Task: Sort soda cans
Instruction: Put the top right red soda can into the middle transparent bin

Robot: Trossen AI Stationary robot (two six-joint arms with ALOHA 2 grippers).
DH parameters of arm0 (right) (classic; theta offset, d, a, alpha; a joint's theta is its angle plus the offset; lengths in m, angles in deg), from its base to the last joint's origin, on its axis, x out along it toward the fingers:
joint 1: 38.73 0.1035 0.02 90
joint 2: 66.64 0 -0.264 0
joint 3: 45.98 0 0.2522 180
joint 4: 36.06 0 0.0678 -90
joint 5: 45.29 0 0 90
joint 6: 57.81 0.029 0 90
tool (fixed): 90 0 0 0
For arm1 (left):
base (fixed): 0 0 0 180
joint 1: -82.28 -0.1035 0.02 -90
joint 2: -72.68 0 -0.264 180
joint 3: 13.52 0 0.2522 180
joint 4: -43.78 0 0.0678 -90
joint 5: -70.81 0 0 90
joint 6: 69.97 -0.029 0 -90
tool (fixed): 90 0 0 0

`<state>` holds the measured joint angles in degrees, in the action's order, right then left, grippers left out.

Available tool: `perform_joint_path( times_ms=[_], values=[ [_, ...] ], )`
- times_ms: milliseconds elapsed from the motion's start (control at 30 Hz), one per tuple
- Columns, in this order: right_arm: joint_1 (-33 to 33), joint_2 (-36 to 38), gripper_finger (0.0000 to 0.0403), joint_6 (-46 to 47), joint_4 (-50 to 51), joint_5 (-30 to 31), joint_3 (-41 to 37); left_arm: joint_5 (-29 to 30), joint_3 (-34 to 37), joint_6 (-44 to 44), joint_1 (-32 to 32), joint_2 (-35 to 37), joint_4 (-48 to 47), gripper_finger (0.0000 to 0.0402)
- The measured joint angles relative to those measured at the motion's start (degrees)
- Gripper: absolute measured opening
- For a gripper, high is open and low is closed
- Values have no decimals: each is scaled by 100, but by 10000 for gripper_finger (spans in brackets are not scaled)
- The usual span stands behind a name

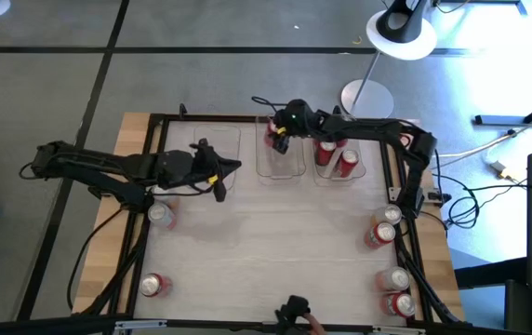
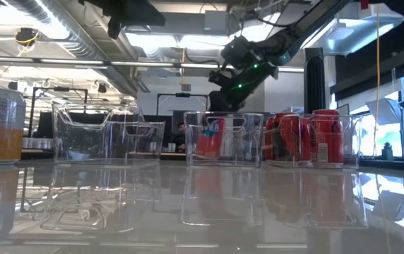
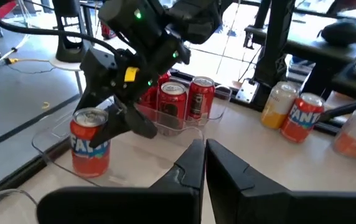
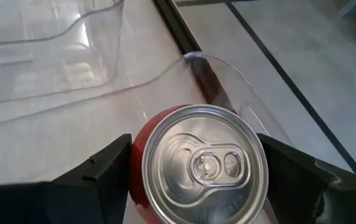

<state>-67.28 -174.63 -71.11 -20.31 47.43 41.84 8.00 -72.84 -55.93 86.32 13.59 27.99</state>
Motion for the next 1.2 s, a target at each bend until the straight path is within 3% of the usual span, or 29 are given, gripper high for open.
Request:
perform_joint_path(
  times_ms=[233,600,833,1000,1200],
  values=[
    [2,-104,290,-119,-299,-65,4,1,0,51,0,0,-29,8],
    [2,-98,358,-169,-527,-31,17,1,0,52,0,0,-47,8],
    [4,-55,364,-192,-453,-26,15,1,0,52,9,0,-67,8],
    [11,401,364,-217,453,120,286,1,0,52,9,0,-88,8],
    [122,1317,364,-196,2453,-220,618,1,0,52,9,0,-88,8]
  ],
)
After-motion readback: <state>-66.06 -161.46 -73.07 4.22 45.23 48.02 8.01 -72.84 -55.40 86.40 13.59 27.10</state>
